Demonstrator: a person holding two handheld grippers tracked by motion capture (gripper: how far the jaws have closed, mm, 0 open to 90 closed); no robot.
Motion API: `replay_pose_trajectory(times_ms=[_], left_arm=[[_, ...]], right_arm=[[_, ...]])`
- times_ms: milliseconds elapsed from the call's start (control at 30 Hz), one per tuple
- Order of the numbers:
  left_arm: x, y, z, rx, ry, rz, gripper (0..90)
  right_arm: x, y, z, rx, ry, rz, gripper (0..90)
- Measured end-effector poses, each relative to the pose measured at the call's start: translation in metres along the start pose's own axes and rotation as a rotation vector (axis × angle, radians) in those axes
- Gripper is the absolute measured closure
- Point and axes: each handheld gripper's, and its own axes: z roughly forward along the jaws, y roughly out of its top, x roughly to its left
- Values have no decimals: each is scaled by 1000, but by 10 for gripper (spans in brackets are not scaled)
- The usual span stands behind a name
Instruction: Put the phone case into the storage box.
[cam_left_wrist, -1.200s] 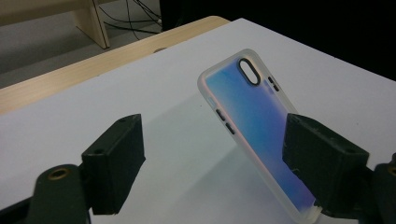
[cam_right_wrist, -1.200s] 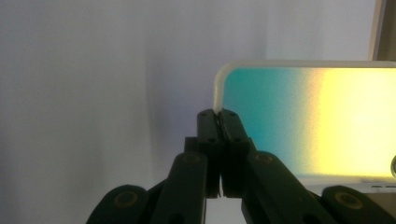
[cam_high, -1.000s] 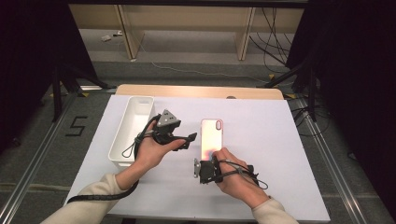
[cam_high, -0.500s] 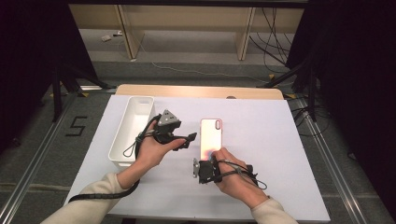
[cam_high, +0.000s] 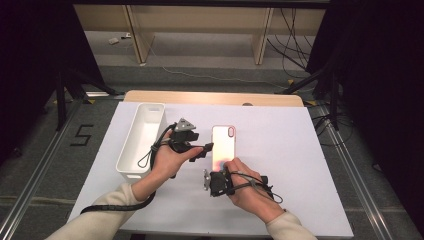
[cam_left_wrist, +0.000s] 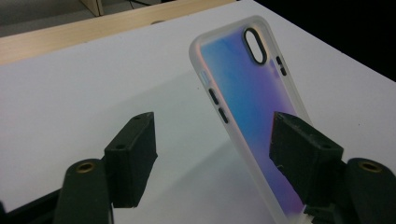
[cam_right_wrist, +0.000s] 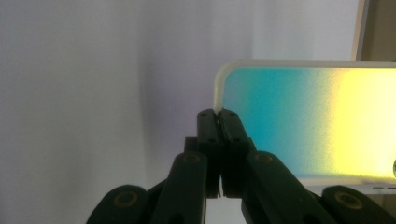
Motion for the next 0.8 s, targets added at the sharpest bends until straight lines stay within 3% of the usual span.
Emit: replay_pose_trajectory(times_ms=[100,133,500,567,800], left_arm=[[0,-1,2,7,0,-6,369],[0,-1,2,7,0,-6,379],[0,-1,7,26,-7,-54,457],[-1,-1,8,8,-4,-80,487],[0,-1,8,21,-21,-89,546]], right_arm=[[1,0,0,4,-4,5,893],[3,0,0,13,3,33,893],[3,3,0,3,-13,18,893],[3,4,-1,4,-16,22,893],[5,5,-1,25,-8,33,893]])
